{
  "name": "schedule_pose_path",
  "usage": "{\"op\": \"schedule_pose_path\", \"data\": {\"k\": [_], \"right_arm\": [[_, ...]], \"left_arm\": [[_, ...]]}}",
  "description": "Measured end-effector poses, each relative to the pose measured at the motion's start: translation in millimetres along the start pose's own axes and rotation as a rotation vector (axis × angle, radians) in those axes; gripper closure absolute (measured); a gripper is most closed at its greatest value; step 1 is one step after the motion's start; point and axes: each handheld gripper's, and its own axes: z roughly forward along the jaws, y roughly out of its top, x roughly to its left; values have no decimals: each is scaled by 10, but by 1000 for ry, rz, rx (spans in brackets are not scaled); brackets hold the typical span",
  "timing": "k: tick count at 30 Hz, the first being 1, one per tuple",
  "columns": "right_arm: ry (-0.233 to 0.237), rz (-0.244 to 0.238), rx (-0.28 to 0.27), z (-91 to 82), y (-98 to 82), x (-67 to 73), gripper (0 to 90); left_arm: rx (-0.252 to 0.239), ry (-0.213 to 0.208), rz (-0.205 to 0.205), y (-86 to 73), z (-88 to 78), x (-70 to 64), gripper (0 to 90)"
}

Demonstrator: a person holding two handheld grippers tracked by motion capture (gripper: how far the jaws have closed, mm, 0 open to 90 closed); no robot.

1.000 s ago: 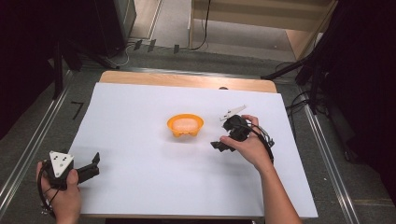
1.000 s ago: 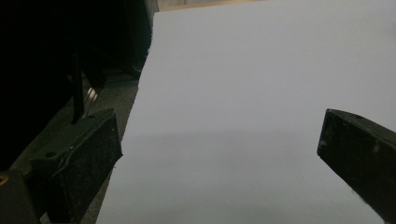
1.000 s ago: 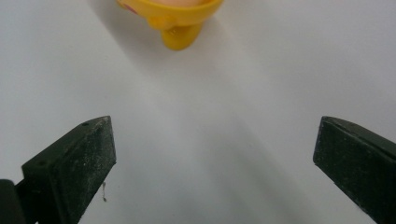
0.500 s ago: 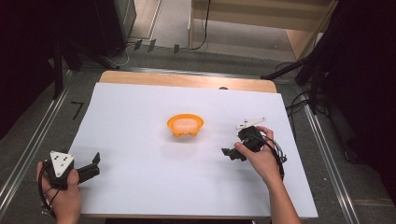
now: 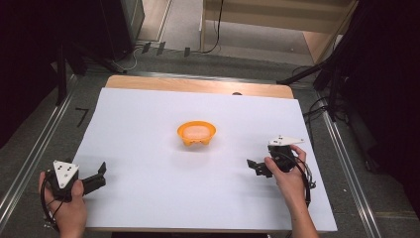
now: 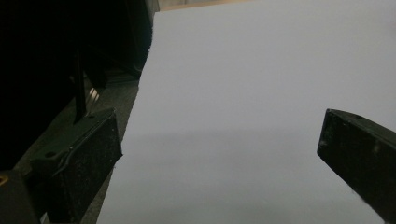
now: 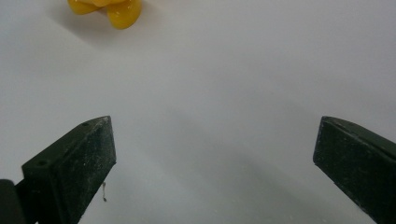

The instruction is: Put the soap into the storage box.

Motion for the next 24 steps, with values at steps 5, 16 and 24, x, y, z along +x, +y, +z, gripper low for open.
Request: {"op": "schedule_pose_path", "data": {"k": [5,16,24], "right_arm": [[-21,24,-21,-76,-117,-67,0],[-58,47,-33,-200,-397,-129,0],[-80,73,-43,-290,-560,-179,0]], "left_arm": [[-1,1,-2,-1,-2,0,1],[-3,3,6,-1,-1,-5,1],[-3,2,9,-1,-2,-7,1]]}}
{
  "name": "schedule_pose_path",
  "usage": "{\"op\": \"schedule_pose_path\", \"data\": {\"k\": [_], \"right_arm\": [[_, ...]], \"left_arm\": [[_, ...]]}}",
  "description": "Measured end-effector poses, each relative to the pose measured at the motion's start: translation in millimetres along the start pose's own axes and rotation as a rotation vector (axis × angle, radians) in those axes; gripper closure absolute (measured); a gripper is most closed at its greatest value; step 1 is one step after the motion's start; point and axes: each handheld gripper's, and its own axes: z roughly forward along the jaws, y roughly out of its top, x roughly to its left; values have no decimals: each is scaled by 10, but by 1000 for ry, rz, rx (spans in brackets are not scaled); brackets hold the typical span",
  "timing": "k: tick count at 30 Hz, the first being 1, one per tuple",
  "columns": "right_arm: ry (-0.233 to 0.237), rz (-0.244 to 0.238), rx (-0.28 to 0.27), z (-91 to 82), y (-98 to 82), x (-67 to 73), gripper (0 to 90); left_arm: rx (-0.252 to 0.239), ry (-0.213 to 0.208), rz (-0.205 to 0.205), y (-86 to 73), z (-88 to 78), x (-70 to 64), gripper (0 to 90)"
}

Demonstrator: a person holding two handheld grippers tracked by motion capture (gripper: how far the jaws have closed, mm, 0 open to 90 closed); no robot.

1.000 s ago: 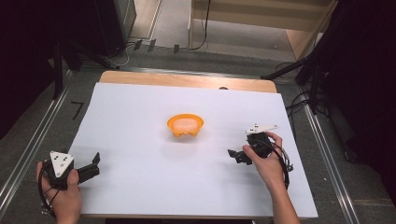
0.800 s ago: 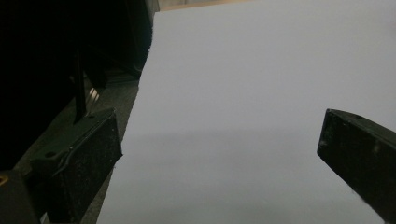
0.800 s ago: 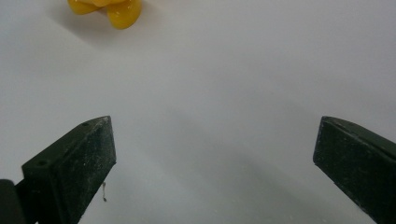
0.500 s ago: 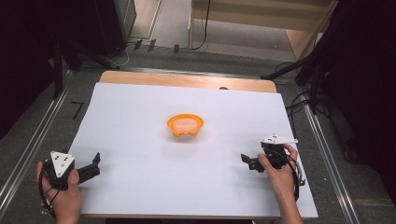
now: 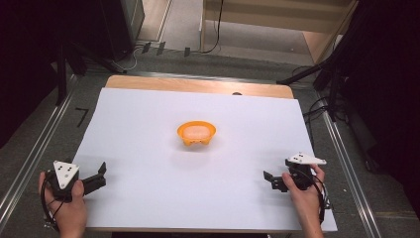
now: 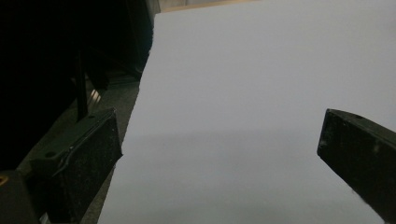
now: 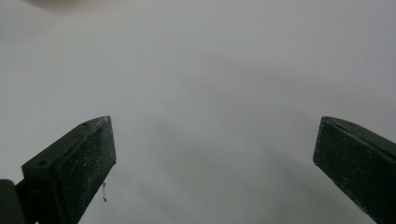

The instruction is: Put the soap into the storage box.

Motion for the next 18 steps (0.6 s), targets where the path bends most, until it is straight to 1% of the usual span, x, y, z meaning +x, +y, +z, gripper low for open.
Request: {"op": "schedule_pose_path", "data": {"k": [3,11,14,18], "right_arm": [[-6,20,-11,-53,-47,-38,0],[-29,33,-48,-205,-138,-102,0],[-41,50,-61,-272,-232,-160,0],[-48,63,-62,-314,-304,-198,0]], "left_arm": [[-1,1,-1,0,-3,3,1],[-1,-1,0,-1,-4,2,1],[0,-1,0,0,-4,3,1],[0,1,3,-1,-4,-2,1]]}}
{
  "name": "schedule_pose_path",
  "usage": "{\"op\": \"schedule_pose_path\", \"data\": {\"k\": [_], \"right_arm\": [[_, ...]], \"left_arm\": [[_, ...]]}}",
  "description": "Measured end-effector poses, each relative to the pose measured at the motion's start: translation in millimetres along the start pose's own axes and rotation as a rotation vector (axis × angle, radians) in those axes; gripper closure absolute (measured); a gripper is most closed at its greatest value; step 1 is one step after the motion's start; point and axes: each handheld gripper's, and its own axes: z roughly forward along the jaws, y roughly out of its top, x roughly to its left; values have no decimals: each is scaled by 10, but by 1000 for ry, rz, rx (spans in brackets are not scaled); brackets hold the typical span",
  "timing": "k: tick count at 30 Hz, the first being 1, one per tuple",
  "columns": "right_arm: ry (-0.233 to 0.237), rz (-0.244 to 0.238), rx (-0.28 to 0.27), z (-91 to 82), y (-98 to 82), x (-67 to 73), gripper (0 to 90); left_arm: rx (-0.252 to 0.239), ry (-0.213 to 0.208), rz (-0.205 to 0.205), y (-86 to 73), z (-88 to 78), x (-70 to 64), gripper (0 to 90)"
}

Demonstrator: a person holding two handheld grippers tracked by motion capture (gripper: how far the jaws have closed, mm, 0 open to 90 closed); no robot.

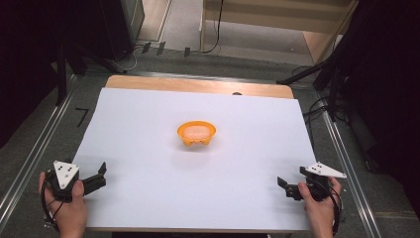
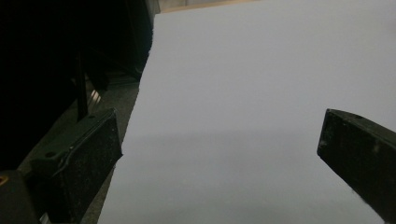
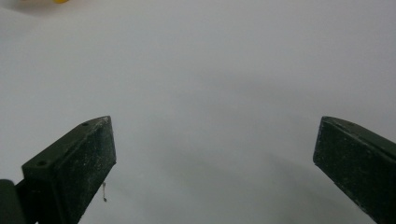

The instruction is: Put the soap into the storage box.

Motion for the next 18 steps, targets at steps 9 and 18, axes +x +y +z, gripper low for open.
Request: {"op": "schedule_pose_path", "data": {"k": [9,18], "right_arm": [[-35,33,-42,-214,-189,-163,0],[-76,47,-101,-379,-307,-259,0]], "left_arm": [[0,1,1,0,1,-4,1],[1,0,0,1,3,-4,1]]}}
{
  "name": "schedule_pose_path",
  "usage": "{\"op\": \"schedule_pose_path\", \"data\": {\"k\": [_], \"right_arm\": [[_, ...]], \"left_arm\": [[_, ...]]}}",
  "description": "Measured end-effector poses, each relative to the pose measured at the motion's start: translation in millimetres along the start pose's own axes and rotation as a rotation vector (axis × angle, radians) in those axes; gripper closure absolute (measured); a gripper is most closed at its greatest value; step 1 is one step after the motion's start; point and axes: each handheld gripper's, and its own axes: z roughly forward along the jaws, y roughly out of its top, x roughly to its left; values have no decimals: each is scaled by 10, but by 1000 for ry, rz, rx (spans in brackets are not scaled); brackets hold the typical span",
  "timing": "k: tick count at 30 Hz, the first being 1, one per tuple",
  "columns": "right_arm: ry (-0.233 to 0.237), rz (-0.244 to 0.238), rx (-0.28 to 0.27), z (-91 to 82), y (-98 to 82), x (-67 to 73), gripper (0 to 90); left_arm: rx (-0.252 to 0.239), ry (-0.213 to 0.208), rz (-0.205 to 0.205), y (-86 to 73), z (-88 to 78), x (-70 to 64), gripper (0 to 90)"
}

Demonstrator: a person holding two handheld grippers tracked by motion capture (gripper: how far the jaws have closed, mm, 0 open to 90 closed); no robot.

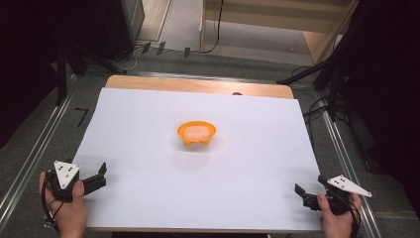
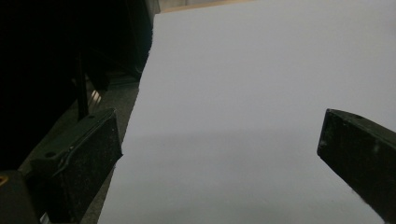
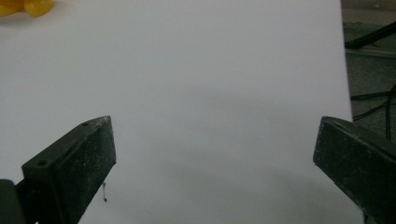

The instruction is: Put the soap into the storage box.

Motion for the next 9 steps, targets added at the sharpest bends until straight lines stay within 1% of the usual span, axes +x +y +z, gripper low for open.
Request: {"op": "schedule_pose_path", "data": {"k": [1,4,9], "right_arm": [[-5,5,-5,-10,-8,-12,0],[1,29,-25,-38,-30,-32,0],[0,16,-23,-24,-30,-12,0]], "left_arm": [[1,-1,0,0,0,1,1],[0,-1,0,0,-1,2,1],[1,-3,0,1,4,0,1]]}}
